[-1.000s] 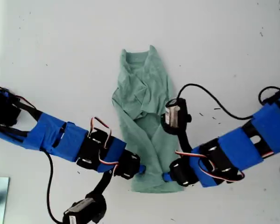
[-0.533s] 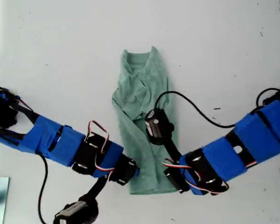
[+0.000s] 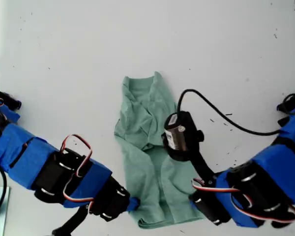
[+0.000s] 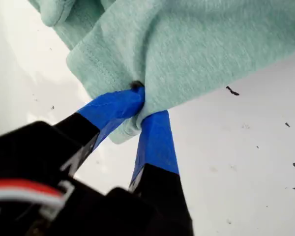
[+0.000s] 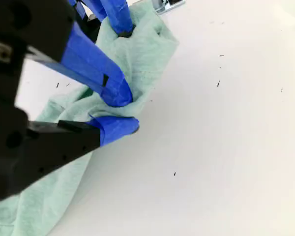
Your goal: Fold t shirt
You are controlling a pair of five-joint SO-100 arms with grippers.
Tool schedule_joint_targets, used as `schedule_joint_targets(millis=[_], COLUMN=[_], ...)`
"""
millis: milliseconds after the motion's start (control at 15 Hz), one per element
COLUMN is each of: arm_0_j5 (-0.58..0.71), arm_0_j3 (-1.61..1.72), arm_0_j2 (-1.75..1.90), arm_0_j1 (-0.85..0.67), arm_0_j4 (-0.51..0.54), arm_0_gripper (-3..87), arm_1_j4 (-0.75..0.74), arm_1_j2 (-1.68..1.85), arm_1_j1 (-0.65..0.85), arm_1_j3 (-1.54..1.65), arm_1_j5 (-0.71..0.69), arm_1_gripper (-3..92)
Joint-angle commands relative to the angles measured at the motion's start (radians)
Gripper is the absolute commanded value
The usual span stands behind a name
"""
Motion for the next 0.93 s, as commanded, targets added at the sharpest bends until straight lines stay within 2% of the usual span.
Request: schedule_joint_targets(millis=[0,200,400,533,733,800,867], arm_0_j5=[-0.005,0.005,0.080,0.155,0.196,0.209,0.235], arm_0_j3=[-0.009,0.005,0.094,0.170,0.219,0.253,0.313], arm_0_j2=[0.091,0.147,0.291,0.348,0.391,0.431,0.483], arm_0_j1=[0.040,-0.018,-0.218,-0.370,-0.489,-0.514,-0.558], arm_0_j4=[-0.026,-0.021,0.052,0.054,0.060,0.051,0.034], arm_0_gripper=[-0.2,-0.2,-0.2,-0.2,-0.2,12.9,29.9], arm_1_j4=[-0.021,-0.071,-0.107,-0.179,-0.233,-0.244,-0.293], arm_1_j2=[0.104,0.201,0.279,0.293,0.295,0.308,0.339], arm_1_j1=[0.028,0.147,0.405,0.580,0.687,0.718,0.765], arm_1_j3=[-0.025,0.037,0.109,0.175,0.199,0.209,0.258], arm_1_j5=[-0.048,-0.153,-0.380,-0.517,-0.595,-0.624,-0.703], arm_1_gripper=[1.5,1.5,1.5,1.5,3.1,10.5,41.0])
